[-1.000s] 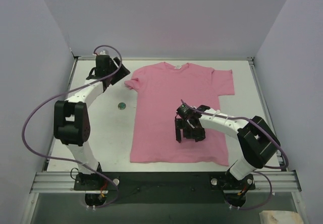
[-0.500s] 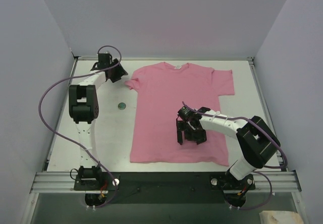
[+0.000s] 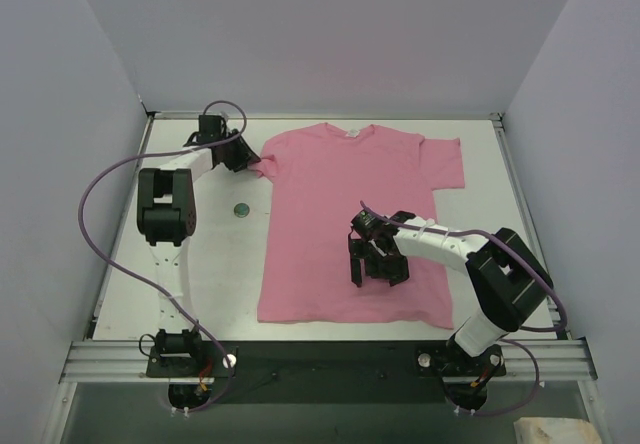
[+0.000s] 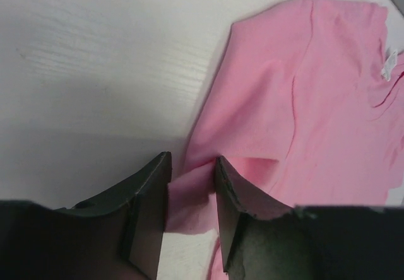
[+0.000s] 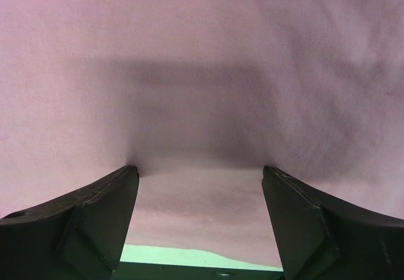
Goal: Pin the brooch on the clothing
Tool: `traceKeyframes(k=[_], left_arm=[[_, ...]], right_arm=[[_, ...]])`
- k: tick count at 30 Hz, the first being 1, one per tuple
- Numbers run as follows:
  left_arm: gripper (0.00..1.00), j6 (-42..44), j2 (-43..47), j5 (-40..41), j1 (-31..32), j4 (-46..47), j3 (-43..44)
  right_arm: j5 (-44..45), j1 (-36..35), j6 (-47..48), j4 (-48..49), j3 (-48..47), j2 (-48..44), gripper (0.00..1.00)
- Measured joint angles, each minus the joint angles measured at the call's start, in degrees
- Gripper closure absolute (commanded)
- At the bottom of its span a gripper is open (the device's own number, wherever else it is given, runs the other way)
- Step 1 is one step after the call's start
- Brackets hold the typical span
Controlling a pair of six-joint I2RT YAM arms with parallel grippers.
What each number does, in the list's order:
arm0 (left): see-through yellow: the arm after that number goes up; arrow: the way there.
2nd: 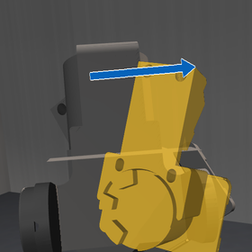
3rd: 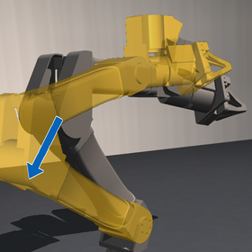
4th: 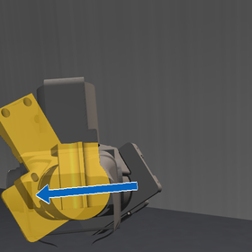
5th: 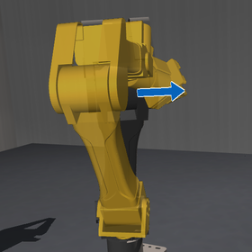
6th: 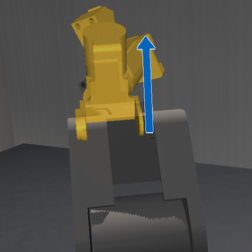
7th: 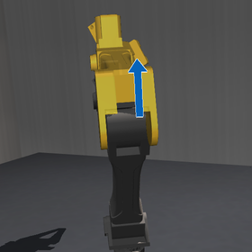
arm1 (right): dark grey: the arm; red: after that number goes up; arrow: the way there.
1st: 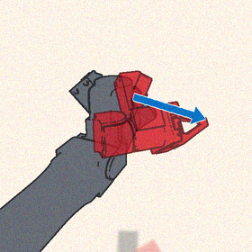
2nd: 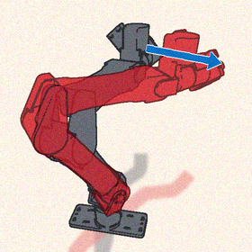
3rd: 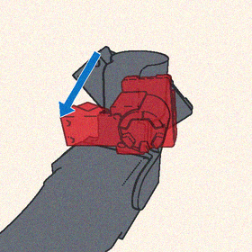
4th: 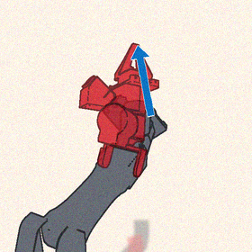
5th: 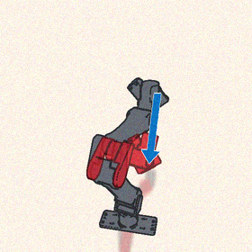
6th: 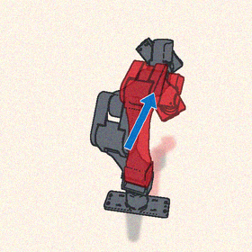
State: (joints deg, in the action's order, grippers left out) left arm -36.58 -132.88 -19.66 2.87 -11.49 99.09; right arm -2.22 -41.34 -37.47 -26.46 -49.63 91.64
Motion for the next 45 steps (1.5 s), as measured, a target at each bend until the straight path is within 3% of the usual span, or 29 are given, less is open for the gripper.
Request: traceKeyframes(k=[2, 5, 11, 15, 18, 19, 20, 23, 26, 31, 41, 45], left_arm=[[0.85, -0.1, 0.1, -0.2, 0.0, 0.0, -0.8], [0.94, -0.3, 0.1, -0.6, 0.0, -0.3, -1.3], [0.96, 1.7, 0.1, 2.3, 0.4, -4.3, 1.4], [0.93, 5.2, 0.1, 7.2, 1.4, -8.2, 5.6], [0.78, 8.4, 0.9, 12.3, 3.0, -9.9, 7.1], [0.53, 9.7, 1.6, 14.8, 3.9, -10.4, 7.1], [0.43, 11.1, 2.3, 17.5, 4.9, -11.0, 7.1], [0.27, 15.3, 4.8, 25.1, 8.5, -11.5, 6.9], [0.26, 18.0, 8.5, 31.3, 12.0, -10.9, 4.3], [0.29, 19.6, 13.1, 31.6, 13.0, -9.2, -0.7], [0.38, 11.8, 12.8, 19.6, 0.7, -6.4, -6.5], [0.38, 9.2, 11.7, 15.1, -1.4, -4.2, -6.7]], right_arm=[[0.0, 0.0, 0.0, -0.1, 0.0, 0.0, 0.19], [0.0, 0.0, 0.0, -0.1, -0.1, 0.1, 0.19], [0.0, 0.0, 0.0, -0.1, -0.1, 0.1, 0.19], [0.0, 0.0, -0.2, -0.1, -0.1, 0.1, 0.19], [0.0, 0.0, -0.2, -0.1, -0.1, 0.1, 0.19], [0.0, 0.0, -0.2, -0.1, -0.1, 0.1, 0.19], [0.0, 0.0, -0.2, -0.1, -0.1, 0.1, 0.19], [0.0, 0.0, -0.2, -0.1, -0.1, 0.2, 0.19], [0.0, 0.0, -0.2, -0.1, -0.1, 0.2, 0.19], [0.0, 0.0, -0.1, -0.4, -0.5, 0.7, 0.19], [0.0, 0.0, 0.0, -0.6, -0.7, 0.9, 0.19], [0.0, 0.0, 0.0, -0.7, -0.8, 1.0, 0.19]])
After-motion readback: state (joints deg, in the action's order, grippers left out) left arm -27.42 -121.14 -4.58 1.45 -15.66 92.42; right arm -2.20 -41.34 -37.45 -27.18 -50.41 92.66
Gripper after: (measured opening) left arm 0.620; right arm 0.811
